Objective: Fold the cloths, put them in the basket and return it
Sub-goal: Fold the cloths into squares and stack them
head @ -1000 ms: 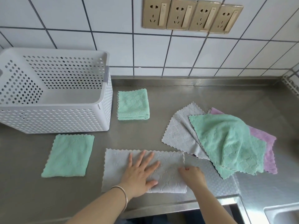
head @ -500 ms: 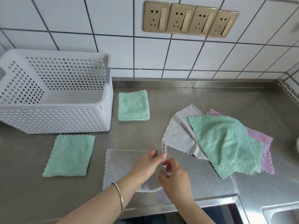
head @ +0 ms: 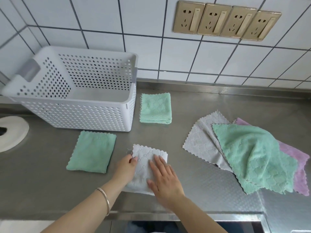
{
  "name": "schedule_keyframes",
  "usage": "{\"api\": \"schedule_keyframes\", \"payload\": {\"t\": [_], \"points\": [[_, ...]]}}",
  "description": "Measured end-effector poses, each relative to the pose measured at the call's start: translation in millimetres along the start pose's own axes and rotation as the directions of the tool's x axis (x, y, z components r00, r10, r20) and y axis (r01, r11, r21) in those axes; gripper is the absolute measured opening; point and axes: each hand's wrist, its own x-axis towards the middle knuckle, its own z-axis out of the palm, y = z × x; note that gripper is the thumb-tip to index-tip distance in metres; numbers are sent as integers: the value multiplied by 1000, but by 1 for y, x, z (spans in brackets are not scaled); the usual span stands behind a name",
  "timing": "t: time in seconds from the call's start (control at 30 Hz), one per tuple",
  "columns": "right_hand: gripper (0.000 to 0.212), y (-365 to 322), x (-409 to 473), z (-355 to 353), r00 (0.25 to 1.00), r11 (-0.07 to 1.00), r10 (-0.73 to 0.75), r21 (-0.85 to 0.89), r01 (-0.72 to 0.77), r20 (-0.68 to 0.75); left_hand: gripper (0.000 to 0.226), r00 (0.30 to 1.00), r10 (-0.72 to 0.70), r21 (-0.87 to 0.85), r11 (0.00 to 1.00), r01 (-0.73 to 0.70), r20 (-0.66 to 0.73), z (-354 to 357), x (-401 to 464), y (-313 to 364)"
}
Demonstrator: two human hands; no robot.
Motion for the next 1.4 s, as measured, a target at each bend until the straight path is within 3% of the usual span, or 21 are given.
{"api": "schedule_keyframes", "payload": {"t": [0.17, 0.27, 0.4, 0.63, 0.73, 0.83, 0.93, 1.0, 1.07, 1.17, 1.27, 1.33, 1.4], "points": [[63, -2, 9, 11, 997, 992, 52, -118, -45, 59, 26, 996, -32, 166, 985, 46, -87, 6, 8, -21], [53, -1, 9, 19, 999, 985, 24, -170, -17, 38, 23, 990, -27, 166, 985, 50, -139, 10, 8, -27], [62, -1, 7, 24, 1000, 976, 6, -220, 0, 26, 18, 987, -5, 167, 985, 32, -161, 13, 6, -26], [72, 2, 8, 29, 987, 973, 5, -227, 32, 159, 21, 983, 54, 223, 975, -14, -175, 19, 3, -35], [76, 4, 12, 31, 988, 970, -24, -234, 59, 149, 26, 970, 129, 257, 964, -73, -208, 21, 0, -43], [76, 1, 12, 23, 999, 986, -14, -163, 22, 49, 28, 943, 146, 276, 959, -60, -301, 18, -1, -52], [60, -1, 5, 12, 974, 982, 187, 41, -184, -124, 41, 948, 12, 203, 978, 56, -319, 16, -6, -51], [51, -2, 5, 6, 908, 892, 417, 209, -401, -34, 52, 951, -11, 208, 975, 79, -310, 19, -11, -51], [44, -2, 7, 5, 825, 778, 554, 283, -561, 114, 62, 953, 5, 251, 965, 75, -303, 22, -17, -52], [38, -8, 11, 5, 763, 719, 592, 257, -646, 259, 68, 954, 1, 339, 935, 106, -300, 24, -20, -55], [29, -14, 12, 3, 724, 662, 602, 297, -689, 338, 57, 958, 14, 368, 925, 97, -288, 23, -20, -55], [15, -18, 11, -3, 736, 622, 584, 393, -677, 343, 40, 968, 3, 305, 949, 77, -252, 19, -22, -50], [13, -23, 10, -10, 770, 588, 548, 504, -633, 327, 24, 974, -39, 133, 989, 70, -223, 11, -27, -43]]}}
